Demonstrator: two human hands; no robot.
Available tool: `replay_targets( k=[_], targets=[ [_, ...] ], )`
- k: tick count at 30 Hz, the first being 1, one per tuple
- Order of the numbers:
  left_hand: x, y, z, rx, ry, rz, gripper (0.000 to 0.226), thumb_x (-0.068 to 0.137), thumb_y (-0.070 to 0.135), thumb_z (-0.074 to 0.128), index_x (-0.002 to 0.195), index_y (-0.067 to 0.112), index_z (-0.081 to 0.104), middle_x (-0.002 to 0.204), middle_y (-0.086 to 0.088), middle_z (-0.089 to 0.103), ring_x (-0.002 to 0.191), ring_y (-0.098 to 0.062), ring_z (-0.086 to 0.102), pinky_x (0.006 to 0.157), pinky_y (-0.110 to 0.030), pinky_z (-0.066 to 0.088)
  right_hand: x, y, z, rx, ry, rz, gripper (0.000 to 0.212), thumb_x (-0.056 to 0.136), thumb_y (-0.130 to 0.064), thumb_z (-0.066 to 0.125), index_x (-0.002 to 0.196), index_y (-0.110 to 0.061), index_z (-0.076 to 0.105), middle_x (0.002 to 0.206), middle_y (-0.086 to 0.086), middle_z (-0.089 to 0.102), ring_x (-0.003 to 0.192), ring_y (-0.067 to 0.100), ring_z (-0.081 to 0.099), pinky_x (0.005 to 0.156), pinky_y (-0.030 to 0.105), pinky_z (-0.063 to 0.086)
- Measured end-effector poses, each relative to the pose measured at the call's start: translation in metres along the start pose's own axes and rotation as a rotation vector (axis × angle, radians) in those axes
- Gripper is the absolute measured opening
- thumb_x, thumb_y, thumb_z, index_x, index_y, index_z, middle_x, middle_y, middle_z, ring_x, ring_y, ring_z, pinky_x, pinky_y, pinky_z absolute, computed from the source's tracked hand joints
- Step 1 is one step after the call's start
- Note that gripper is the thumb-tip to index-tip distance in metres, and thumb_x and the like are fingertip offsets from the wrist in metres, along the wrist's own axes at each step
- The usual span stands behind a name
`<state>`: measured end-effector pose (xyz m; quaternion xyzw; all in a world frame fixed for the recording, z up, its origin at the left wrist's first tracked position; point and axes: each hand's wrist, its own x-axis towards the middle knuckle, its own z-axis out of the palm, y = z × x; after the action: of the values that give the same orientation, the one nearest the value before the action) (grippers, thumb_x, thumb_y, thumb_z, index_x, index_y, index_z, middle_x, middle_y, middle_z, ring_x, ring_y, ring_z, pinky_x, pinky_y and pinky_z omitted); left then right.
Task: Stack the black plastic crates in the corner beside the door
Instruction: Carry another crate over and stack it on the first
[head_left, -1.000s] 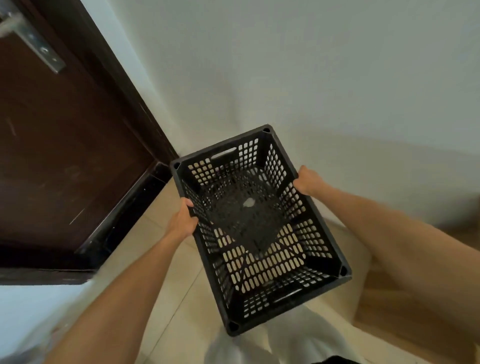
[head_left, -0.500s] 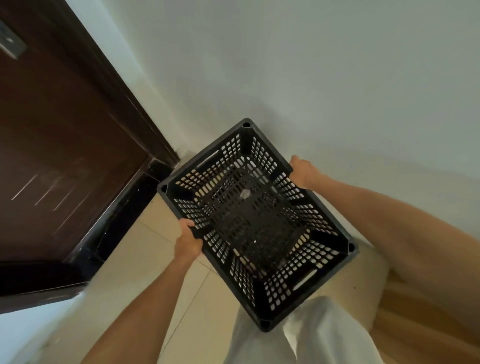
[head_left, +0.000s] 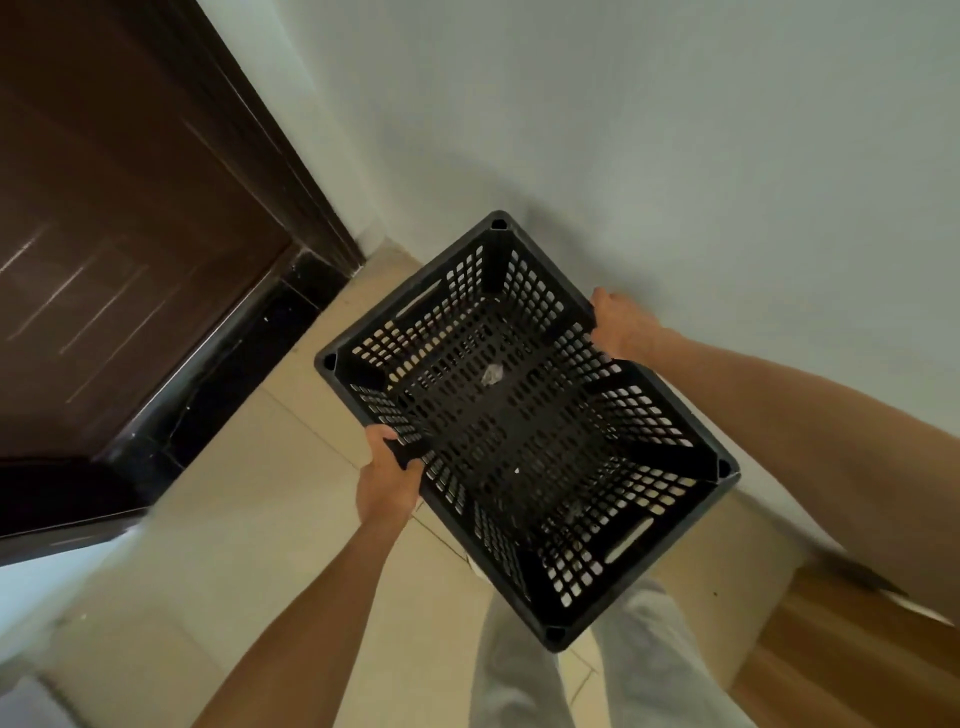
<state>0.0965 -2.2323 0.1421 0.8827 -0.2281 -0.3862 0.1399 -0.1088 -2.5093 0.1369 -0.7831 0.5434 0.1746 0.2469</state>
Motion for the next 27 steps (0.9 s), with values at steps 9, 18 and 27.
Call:
replay_targets(
  k=[9, 18, 27],
  targets=[
    [0.025, -0.002, 0.028, 0.045, 0.137, -0.061, 0.035, 0.094, 0.016, 0.050, 0.121, 0.025, 0.029, 0.070, -0.012, 0.062, 0.062, -0.032, 0.062, 0.058, -0.039, 0.051, 0.034, 0.004, 0.023, -0.067, -0.005, -0.032, 0.038, 0.090, -0.009, 0.049, 0.126, -0.004, 0.040, 0.120, 0.019, 0.052, 0.101, 0.037, 0.057, 0.077, 0.040, 0.046],
    [0.023, 0.002, 0.032, 0.071, 0.135, -0.140, 0.038, 0.094, 0.012, 0.046, 0.125, 0.026, 0.027, 0.066, -0.006, 0.057, 0.055, -0.026, 0.056, 0.055, -0.035, 0.046, 0.043, 0.013, 0.022, -0.121, -0.031, -0.149, 0.037, 0.091, -0.015, 0.052, 0.125, -0.007, 0.040, 0.121, 0.016, 0.051, 0.099, 0.035, 0.057, 0.081, 0.046, 0.052],
    [0.006, 0.010, 0.052, -0.008, 0.099, -0.180, 0.039, 0.096, 0.011, 0.044, 0.128, 0.023, 0.026, 0.090, -0.017, 0.067, 0.072, -0.035, 0.064, 0.067, -0.044, 0.054, 0.052, 0.023, 0.013, -0.216, -0.023, -0.257, 0.028, 0.092, -0.010, 0.050, 0.119, -0.005, 0.042, 0.113, 0.018, 0.055, 0.094, 0.037, 0.059, 0.074, 0.042, 0.049]
  ],
)
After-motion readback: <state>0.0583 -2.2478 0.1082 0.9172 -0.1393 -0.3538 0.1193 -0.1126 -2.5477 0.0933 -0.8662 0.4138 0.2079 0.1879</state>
